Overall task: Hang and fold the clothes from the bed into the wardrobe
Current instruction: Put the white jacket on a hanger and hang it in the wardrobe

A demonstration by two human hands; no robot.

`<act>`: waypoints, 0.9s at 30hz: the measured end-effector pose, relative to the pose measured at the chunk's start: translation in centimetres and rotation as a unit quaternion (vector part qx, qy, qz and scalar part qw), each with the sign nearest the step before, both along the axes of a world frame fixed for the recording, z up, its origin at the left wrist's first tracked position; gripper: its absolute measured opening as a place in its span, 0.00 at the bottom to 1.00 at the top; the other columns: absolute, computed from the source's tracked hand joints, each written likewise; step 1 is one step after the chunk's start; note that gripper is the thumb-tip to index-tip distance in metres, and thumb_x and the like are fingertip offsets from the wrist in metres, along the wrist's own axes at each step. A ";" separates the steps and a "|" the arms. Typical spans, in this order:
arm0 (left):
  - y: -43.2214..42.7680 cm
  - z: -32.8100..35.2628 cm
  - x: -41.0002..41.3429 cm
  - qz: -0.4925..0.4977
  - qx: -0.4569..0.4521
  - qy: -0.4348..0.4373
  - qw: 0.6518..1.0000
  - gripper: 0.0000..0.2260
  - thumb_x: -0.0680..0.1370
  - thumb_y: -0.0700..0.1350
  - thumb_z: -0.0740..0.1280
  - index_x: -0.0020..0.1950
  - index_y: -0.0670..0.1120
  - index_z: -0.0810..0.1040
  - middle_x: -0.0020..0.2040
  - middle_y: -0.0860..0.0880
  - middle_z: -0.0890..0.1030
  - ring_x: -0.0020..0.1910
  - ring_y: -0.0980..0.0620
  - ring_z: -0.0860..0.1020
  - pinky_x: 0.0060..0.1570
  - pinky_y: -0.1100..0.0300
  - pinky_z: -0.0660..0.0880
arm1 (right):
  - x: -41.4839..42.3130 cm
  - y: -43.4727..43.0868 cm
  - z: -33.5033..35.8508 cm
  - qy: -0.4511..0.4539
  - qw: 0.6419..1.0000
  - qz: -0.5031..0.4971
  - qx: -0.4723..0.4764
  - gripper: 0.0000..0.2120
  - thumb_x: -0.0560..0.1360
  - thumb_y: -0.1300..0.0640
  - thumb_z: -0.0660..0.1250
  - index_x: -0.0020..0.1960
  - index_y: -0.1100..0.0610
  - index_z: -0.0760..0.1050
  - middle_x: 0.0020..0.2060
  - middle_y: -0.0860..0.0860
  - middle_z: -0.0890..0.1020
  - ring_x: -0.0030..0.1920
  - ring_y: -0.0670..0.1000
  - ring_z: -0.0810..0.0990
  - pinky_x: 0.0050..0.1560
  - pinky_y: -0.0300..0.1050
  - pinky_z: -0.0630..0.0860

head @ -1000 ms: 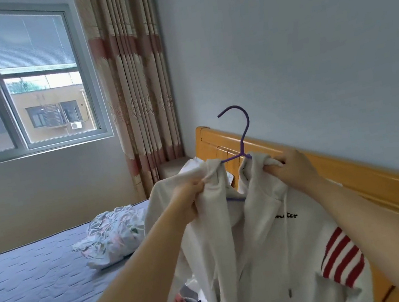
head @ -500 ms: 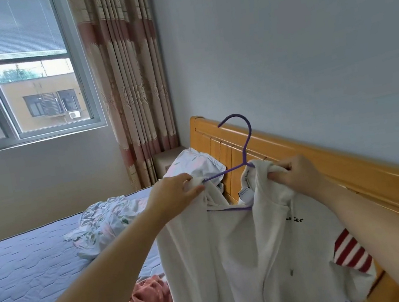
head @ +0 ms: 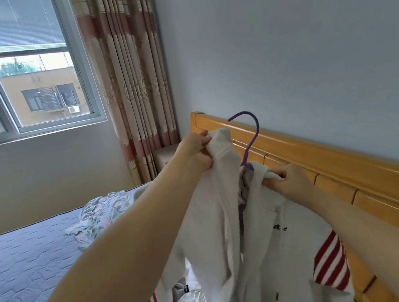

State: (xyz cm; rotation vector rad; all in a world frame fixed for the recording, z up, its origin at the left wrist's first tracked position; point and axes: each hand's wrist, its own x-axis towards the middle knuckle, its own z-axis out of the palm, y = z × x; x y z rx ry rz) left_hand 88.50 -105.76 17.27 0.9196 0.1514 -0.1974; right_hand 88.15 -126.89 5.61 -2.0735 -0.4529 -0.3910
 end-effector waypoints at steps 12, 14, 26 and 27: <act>6.4 -4.6 -1.4 -0.162 0.752 -0.207 0.605 0.23 0.77 0.66 0.54 0.48 0.49 0.78 0.47 0.51 0.78 0.48 0.51 0.75 0.45 0.60 0.66 | -0.5 1.6 0.6 -0.028 0.999 -0.037 -0.001 0.19 0.72 0.51 0.73 0.32 0.65 0.77 0.28 0.65 0.74 0.28 0.51 0.68 0.32 0.46 0.65; 7.0 -5.4 -1.8 -0.134 0.741 -0.247 0.609 0.17 0.73 0.66 0.64 0.37 0.53 0.74 0.37 0.55 0.76 0.38 0.56 0.73 0.37 0.61 0.67 | -0.5 1.5 1.2 -0.021 0.999 -0.047 -0.007 0.16 0.71 0.50 0.74 0.33 0.62 0.79 0.28 0.61 0.76 0.28 0.48 0.69 0.31 0.44 0.66; 7.0 -10.1 -0.6 0.140 0.652 -0.276 0.692 0.11 0.68 0.53 0.75 0.35 0.46 0.80 0.28 0.51 0.75 0.32 0.50 0.73 0.33 0.57 0.68 | 0.0 -0.4 3.3 0.103 0.945 -0.238 -0.199 0.37 0.76 0.30 0.48 0.38 0.59 0.80 0.30 0.55 0.82 0.31 0.52 0.79 0.36 0.43 0.73; 6.7 -10.2 -0.6 0.143 0.650 -0.279 0.692 0.11 0.68 0.53 0.75 0.34 0.48 0.79 0.27 0.53 0.74 0.31 0.52 0.72 0.32 0.58 0.67 | 0.0 -0.1 3.0 0.117 0.948 -0.237 -0.178 0.34 0.75 0.30 0.50 0.43 0.57 0.80 0.33 0.54 0.83 0.33 0.50 0.79 0.37 0.42 0.73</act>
